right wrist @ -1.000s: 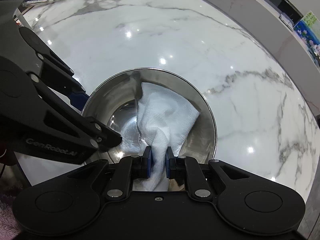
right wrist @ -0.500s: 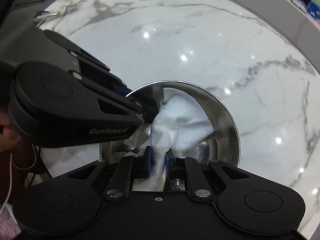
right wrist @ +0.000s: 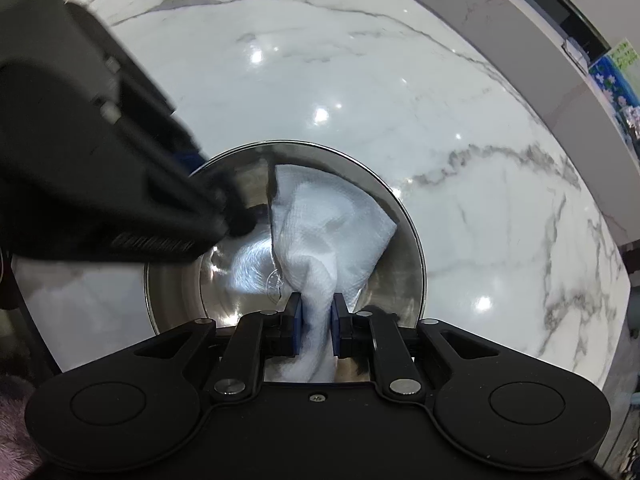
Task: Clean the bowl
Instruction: 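Hold the bowl with the left tool while the right tool wipes the cloth around inside, then hold the bowl with the left tool while the right tool keeps wiping the inner wall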
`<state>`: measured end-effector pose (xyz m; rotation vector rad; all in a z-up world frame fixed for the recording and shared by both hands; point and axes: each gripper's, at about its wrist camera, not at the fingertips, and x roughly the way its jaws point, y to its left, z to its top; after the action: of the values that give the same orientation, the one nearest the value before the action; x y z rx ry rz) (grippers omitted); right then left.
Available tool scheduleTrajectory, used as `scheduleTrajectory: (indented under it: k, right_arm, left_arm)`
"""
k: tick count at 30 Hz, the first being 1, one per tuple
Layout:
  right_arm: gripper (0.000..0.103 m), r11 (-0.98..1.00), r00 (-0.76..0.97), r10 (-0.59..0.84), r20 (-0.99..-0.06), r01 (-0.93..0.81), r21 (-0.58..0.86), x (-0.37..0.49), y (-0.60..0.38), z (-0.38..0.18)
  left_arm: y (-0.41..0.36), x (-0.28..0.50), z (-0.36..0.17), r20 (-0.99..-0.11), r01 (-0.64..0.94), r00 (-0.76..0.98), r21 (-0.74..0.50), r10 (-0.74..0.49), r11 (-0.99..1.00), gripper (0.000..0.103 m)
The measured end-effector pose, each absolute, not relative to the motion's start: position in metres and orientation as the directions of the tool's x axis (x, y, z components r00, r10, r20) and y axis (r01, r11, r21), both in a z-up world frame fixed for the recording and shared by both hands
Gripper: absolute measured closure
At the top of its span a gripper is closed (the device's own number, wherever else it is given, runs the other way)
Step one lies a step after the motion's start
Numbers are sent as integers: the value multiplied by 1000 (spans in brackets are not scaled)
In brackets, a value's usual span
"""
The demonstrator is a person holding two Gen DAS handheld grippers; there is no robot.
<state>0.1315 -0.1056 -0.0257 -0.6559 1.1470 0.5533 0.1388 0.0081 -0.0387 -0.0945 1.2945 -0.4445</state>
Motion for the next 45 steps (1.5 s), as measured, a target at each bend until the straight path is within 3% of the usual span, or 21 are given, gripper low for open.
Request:
scheduleTrajectory:
  k: [10, 17, 22, 27, 31, 36, 45]
  right_arm:
    - [91, 710, 307, 75, -949, -684, -166, 134, -108, -25]
    - [91, 744, 195, 219, -956, -667, 34, 134, -104, -18]
    - [91, 745, 194, 201, -960, -667, 21, 138, -106, -21]
    - [91, 698, 302, 76, -950, -697, -166, 130, -104, -24]
    - [91, 698, 318, 70, -946, -692, -181, 127, -104, -25]
    - [90, 715, 308, 84, -948, -681, -158, 130, -108, -23]
    - [90, 722, 309, 90, -947, -675, -152, 122, -106, -22]
  left_arm:
    - [11, 140, -36, -903, 253, 232, -303, -362, 919, 87]
    - [11, 143, -32, -901, 247, 277, -268, -333, 931, 91]
    - [11, 143, -32, -899, 255, 281, -267, -336, 929, 91]
    - [12, 143, -32, -898, 256, 284, -266, -335, 929, 91]
    - [10, 143, -34, -902, 259, 265, -273, -340, 927, 90]
    - [7, 139, -38, -909, 277, 204, -302, -363, 912, 81]
    - [10, 140, -37, -904, 268, 221, -305, -367, 914, 86]
